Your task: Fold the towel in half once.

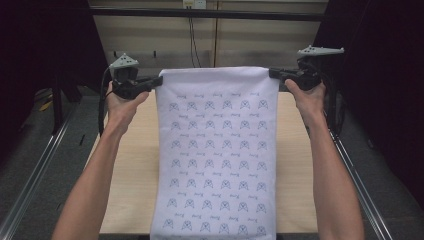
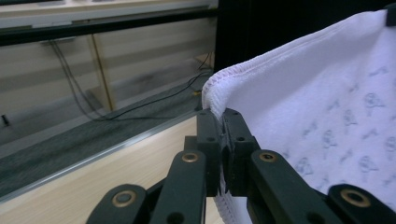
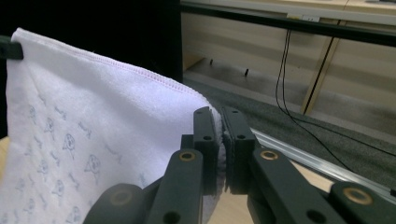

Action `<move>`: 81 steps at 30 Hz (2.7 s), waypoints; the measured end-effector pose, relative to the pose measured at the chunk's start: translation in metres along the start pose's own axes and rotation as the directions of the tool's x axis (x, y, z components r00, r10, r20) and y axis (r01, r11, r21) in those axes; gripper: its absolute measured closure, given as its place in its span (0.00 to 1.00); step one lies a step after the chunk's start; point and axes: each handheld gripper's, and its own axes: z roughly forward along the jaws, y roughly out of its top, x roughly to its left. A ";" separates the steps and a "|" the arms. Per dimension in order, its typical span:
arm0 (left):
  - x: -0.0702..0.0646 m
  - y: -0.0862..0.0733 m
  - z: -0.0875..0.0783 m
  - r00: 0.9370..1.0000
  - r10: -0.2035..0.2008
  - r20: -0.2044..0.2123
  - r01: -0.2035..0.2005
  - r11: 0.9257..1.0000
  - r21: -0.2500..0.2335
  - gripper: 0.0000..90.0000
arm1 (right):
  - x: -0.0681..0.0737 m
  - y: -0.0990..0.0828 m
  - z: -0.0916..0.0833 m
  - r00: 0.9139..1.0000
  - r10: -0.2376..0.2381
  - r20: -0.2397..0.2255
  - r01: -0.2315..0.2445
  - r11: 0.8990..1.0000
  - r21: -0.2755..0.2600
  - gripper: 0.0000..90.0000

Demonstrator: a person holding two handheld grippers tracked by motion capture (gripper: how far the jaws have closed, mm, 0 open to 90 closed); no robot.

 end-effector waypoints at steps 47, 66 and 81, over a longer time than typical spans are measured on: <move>-0.109 -0.245 -0.062 0.967 -0.064 0.248 -0.054 0.895 0.443 0.97 | 0.122 -0.277 -0.077 0.963 0.083 -0.258 0.066 0.851 0.521 0.95; -0.070 -0.225 -0.009 0.997 0.031 0.071 -0.058 0.907 0.418 0.97 | 0.077 -0.250 -0.012 0.984 0.045 -0.171 0.048 0.863 0.502 0.95; -0.043 -0.215 0.024 1.000 0.020 0.012 -0.023 0.916 0.400 0.97 | 0.053 -0.237 0.027 0.997 0.040 -0.073 -0.001 0.883 0.469 0.95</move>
